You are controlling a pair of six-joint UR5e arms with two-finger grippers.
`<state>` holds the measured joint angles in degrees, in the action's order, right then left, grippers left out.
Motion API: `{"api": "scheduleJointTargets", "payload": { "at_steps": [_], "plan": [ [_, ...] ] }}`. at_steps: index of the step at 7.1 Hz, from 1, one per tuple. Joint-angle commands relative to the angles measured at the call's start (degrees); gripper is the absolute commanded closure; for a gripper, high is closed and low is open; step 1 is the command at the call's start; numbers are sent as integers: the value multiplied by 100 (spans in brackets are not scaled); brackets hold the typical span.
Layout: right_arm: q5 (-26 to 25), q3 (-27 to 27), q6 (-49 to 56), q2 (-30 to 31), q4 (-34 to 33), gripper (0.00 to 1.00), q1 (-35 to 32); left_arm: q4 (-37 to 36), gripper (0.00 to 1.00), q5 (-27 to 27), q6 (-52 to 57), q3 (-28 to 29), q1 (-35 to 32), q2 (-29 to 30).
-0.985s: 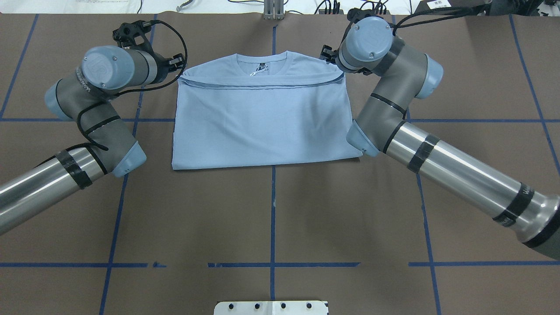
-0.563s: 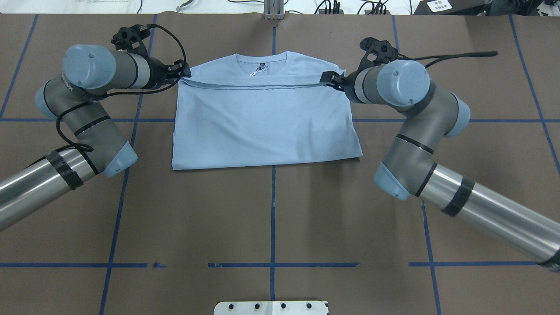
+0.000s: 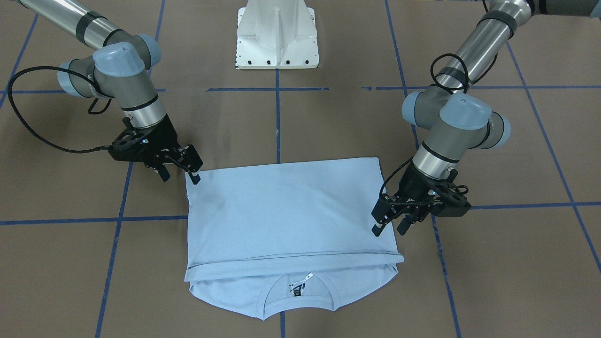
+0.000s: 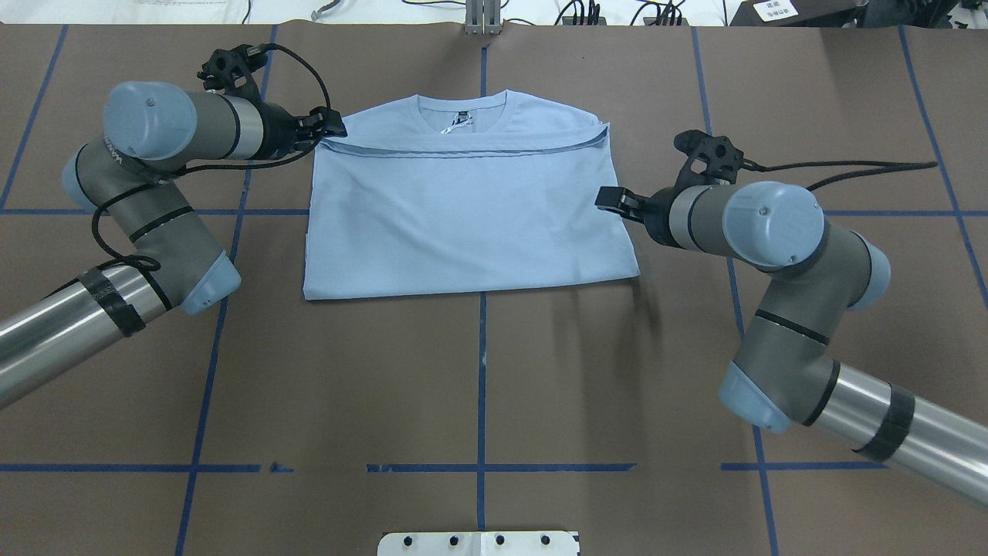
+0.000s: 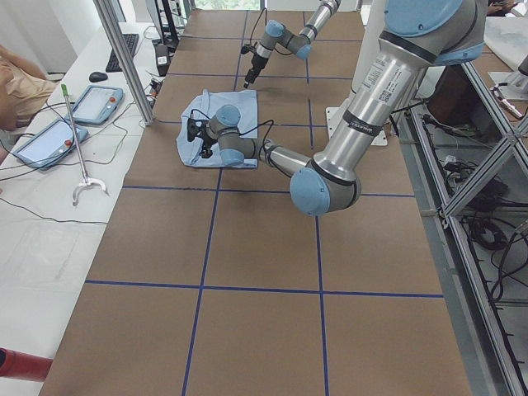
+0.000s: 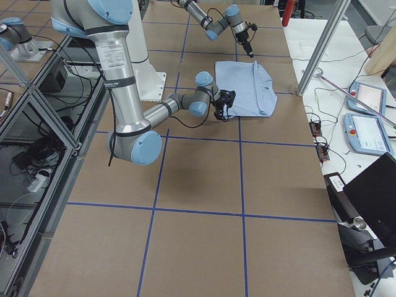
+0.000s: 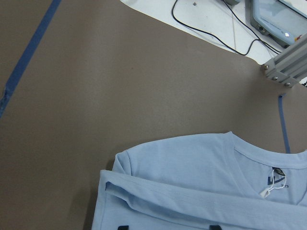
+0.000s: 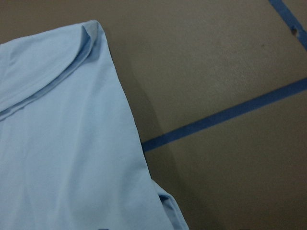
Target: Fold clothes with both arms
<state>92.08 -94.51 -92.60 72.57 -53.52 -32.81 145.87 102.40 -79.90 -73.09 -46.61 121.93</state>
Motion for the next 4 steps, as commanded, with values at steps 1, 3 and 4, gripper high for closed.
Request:
{"api": "scheduleJointTargets", "payload": {
  "at_steps": [1,3,4],
  "plan": [
    [3,275,-592,-208,-9,15,91,11,5,-18,-35,-3,3,6],
    [30,170,-593,-199,-18,25,65,11,5,-18,-44,-29,3,-3],
    [38,126,-584,-156,-10,31,56,11,5,-18,-44,-29,3,-3]
  ]
}}
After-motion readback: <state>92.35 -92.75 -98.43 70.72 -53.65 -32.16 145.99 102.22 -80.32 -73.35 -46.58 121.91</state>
